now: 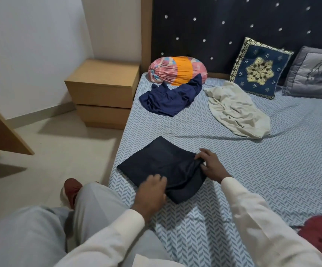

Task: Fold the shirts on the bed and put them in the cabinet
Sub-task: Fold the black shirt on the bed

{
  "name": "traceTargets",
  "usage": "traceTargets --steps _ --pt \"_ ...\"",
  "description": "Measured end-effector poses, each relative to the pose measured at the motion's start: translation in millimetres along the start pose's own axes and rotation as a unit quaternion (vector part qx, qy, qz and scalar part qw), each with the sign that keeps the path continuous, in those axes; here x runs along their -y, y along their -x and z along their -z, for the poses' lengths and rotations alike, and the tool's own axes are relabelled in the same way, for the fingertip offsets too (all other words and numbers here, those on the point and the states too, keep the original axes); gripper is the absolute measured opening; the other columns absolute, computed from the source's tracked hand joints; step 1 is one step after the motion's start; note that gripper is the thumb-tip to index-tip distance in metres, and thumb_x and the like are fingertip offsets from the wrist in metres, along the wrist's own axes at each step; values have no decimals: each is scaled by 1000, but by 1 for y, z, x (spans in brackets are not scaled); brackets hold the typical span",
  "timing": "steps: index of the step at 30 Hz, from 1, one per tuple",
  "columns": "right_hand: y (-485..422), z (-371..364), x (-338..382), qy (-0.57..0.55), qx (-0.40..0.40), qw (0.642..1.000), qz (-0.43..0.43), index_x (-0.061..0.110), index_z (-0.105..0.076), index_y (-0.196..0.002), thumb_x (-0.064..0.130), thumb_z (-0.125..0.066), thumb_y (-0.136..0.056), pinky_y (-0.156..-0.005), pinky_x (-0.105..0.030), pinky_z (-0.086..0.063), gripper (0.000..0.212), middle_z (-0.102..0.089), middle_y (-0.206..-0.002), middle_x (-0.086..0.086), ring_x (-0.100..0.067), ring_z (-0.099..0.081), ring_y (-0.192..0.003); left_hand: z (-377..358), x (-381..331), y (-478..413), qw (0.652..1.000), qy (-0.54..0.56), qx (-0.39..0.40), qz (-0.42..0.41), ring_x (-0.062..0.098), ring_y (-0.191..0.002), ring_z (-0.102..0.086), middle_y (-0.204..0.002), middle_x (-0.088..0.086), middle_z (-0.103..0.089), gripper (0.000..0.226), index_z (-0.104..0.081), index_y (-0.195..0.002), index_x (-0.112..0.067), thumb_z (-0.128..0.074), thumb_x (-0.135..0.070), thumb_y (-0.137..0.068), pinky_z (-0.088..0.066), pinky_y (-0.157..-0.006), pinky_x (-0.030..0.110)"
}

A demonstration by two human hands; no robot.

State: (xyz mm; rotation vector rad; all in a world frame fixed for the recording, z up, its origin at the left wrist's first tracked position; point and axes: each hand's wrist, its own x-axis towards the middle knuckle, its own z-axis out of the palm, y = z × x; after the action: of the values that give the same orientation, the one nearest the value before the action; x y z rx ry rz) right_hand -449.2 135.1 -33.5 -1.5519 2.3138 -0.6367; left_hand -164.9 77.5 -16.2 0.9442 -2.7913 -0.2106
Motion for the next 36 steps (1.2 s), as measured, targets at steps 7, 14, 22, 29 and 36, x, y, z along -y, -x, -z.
traceTargets --steps 7,14,22,29,36 --pt "57 92 76 -148 -115 978 94 13 -67 -99 14 -57 -76 -95 -25 -42 25 -67 -110 1 -12 -59 -108 124 61 13 948 261 -183 7 4 -87 -60 -92 -11 -68 31 -73 -97 -21 -58 -21 -70 -44 -84 17" --pt "110 120 107 -349 -89 930 72 -5 -67 -97 -16 -61 -85 -73 -20 -48 18 -66 -86 -14 -11 -62 -81 149 68 6 848 506 -143 68 11 -92 -68 -99 3 -74 21 -73 -102 -11 -69 1 -85 -53 -86 21" --pt "34 64 51 -378 -84 907 -165 14 -63 -112 17 -69 -90 -73 -37 -54 23 -70 -99 -19 -19 -67 -81 54 98 -87 833 507 -23 220 24 -92 -66 -101 7 -66 25 -60 -115 -21 -65 -26 -91 -56 -78 36" --pt "43 -30 6 -255 28 880 -400 8 -47 -106 48 -77 -72 -50 -28 -44 60 -54 -87 -13 -23 -56 -62 -25 103 -66 895 232 208 321 36 -109 -59 -123 20 -58 69 -50 -121 -5 -68 -56 -78 -50 -92 42" --pt "108 -51 26 -222 103 898 -365 12 -54 -100 35 -81 -74 -54 -23 -45 44 -65 -88 -1 -14 -64 -76 -29 90 -9 892 185 287 295 27 -99 -64 -113 9 -66 45 -63 -103 -16 -72 -50 -75 -53 -86 33"
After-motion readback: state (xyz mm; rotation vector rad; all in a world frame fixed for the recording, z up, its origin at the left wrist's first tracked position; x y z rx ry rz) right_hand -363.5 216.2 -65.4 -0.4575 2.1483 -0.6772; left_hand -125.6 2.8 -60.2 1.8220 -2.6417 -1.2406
